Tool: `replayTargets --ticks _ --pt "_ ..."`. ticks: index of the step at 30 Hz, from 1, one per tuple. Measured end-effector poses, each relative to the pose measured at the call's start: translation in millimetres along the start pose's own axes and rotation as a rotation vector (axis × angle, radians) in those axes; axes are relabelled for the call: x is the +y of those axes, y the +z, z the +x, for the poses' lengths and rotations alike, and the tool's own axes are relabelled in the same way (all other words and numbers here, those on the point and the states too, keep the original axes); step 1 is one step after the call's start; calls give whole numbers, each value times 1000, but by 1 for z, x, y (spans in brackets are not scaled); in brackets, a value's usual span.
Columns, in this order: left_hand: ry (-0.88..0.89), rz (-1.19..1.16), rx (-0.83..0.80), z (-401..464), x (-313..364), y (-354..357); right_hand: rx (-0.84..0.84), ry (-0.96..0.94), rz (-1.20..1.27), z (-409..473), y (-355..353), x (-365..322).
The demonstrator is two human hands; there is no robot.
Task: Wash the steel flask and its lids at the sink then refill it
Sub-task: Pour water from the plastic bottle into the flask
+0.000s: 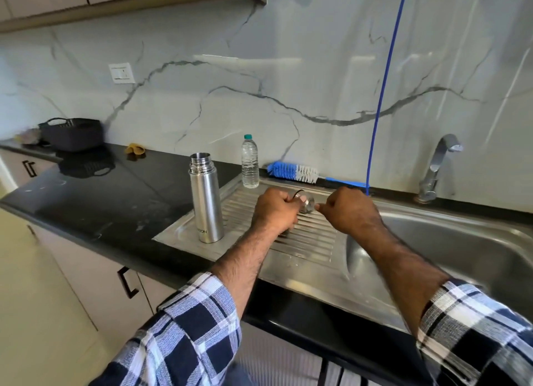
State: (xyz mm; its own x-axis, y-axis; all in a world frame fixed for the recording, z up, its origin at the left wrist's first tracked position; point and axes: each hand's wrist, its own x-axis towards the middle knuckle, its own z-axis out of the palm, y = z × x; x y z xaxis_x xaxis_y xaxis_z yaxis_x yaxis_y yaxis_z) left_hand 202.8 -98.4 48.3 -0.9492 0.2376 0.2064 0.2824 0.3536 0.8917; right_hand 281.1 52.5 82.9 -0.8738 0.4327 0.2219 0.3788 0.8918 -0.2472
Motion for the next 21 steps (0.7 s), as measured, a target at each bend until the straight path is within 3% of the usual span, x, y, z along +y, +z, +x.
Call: replayTargets --ticks 10,14,21 --pt "141 91 41 9 -14 -10 -7 -35 24 6 13 -9" --pt "78 61 50 22 -14 -8 -29 -69 105 14 19 -13" --pt "-90 -163 303 72 -24 -10 -6 -89 113 80 25 -49"
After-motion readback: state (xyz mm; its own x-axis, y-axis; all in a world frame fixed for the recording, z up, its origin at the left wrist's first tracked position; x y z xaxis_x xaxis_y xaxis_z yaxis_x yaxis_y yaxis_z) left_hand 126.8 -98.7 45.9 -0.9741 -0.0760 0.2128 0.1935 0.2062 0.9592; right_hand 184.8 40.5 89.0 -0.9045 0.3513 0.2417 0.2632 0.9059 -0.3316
